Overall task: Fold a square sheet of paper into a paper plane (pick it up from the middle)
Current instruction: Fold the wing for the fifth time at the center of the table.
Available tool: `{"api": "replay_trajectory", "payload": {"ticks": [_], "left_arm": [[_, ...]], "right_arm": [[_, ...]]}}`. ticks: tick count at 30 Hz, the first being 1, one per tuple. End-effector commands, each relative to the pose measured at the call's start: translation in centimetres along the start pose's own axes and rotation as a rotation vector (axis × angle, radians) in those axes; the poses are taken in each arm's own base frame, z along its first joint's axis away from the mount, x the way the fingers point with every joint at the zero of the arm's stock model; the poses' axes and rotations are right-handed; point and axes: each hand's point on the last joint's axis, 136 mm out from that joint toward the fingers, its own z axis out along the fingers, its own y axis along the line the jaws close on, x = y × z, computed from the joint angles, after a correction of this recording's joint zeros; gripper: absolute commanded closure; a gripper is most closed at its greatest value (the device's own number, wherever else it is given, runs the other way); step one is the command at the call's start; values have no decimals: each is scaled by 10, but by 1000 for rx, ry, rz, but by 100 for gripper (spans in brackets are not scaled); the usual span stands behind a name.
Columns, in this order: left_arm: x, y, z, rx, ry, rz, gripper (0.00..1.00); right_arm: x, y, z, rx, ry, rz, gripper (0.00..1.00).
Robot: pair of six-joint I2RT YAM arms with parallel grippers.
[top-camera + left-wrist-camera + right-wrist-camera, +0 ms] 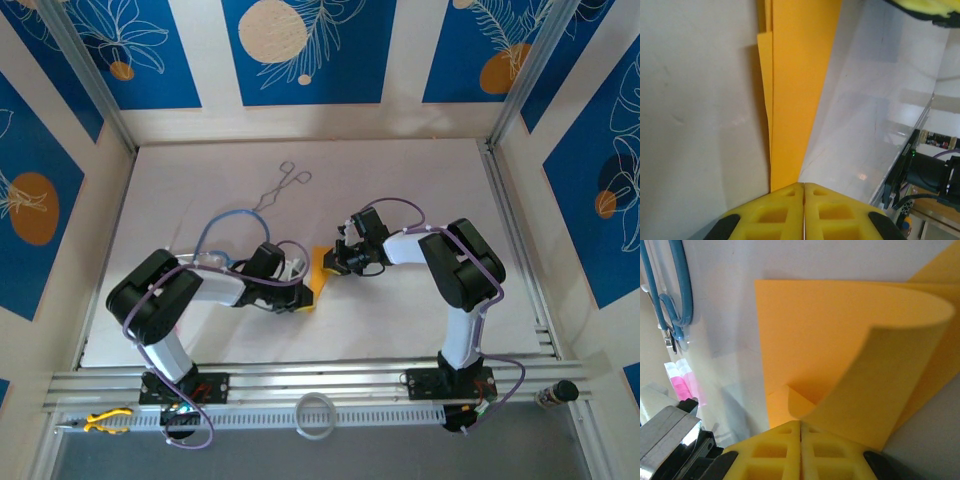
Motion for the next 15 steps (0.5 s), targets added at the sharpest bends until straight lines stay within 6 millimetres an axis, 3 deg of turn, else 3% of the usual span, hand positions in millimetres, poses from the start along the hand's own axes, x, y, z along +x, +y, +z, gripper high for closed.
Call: {"api": "replay_trajectory", "payload": {"ticks": [1, 5, 8, 15], "left_arm": [[30, 14, 1, -58, 107, -11, 91], [37, 17, 1, -63, 119, -7, 92], [34, 2, -2, -11, 106, 27, 93], [-12, -41, -27, 9, -83, 145, 94]], "right_arm": [[16, -43, 8, 151, 35, 70, 92], [16, -43, 8, 153, 34, 69, 92], [16, -43, 8, 153, 34, 68, 92], [15, -40, 5, 148, 29, 69, 92]]}}
